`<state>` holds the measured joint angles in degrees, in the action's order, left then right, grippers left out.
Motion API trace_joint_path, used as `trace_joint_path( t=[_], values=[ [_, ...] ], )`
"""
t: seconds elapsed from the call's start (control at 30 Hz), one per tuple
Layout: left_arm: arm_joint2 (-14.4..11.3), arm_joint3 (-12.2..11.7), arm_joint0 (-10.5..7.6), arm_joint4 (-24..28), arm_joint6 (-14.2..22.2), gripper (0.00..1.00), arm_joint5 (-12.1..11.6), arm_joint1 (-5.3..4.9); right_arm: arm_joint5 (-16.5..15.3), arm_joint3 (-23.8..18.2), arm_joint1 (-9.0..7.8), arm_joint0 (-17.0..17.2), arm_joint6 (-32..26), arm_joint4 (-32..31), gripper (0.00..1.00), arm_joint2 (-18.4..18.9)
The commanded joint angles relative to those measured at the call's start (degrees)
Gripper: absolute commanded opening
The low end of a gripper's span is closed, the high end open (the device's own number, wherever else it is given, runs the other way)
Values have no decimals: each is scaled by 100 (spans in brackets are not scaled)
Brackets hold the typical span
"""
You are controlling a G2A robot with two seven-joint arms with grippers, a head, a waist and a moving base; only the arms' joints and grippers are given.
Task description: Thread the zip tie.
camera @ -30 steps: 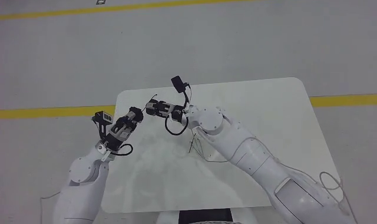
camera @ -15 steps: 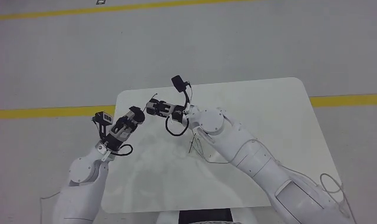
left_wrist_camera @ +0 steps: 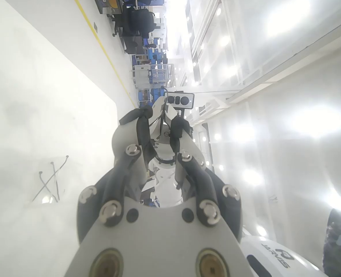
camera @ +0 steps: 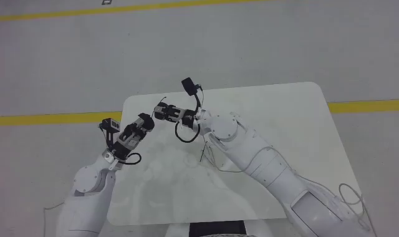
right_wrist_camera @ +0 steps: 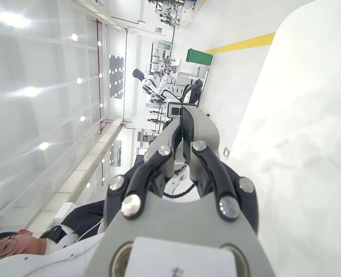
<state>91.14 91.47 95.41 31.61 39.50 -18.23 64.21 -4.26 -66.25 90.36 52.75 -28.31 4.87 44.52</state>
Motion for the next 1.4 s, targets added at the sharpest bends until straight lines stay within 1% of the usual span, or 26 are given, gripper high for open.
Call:
trace_joint_path(
  t=[0.0,0.13,0.2,0.37,0.47,0.53,0.9,0.93,1.07,1.23,1.3,1.33,1.37],
  values=[
    [-5,-4,-4,2,1,17,1,-2,-4,-6,0,8,5,-10,0,24],
    [-19,-19,-15,7,1,18,7,-5,1,-24,0,18,-11,-36,0,67],
    [-24,-30,-22,12,4,23,10,-6,21,-27,1,20,-18,-49,0,84],
    [-38,-60,-43,34,4,22,-2,-10,76,-1,8,37,-73,-63,0,102],
    [-47,-77,-59,58,1,20,-4,-11,99,56,31,33,-107,-39,0,66],
    [-52,-87,-68,73,-3,15,-4,-11,98,101,50,26,-118,-23,0,35],
    [-88,-161,-126,84,-1,10,-1,-19,-7,329,142,-89,-116,49,0,-19],
    [-89,-167,-132,85,-1,9,-1,-19,-8,337,147,-96,-117,44,0,-21],
    [-93,-184,-150,89,-8,10,-4,-23,4,380,173,-115,-120,24,0,-43],
    [-97,-196,-161,90,-8,7,3,-27,18,437,200,-138,-138,18,0,-53],
    [-99,-200,-165,95,-5,4,5,-29,22,452,209,-145,-150,13,0,-52],
    [-100,-202,-166,96,-4,0,4,-30,23,457,212,-148,-153,9,0,-50],
    [-100,-207,-167,95,-5,0,5,-31,24,464,216,-149,-157,5,0,-48]
  ],
)
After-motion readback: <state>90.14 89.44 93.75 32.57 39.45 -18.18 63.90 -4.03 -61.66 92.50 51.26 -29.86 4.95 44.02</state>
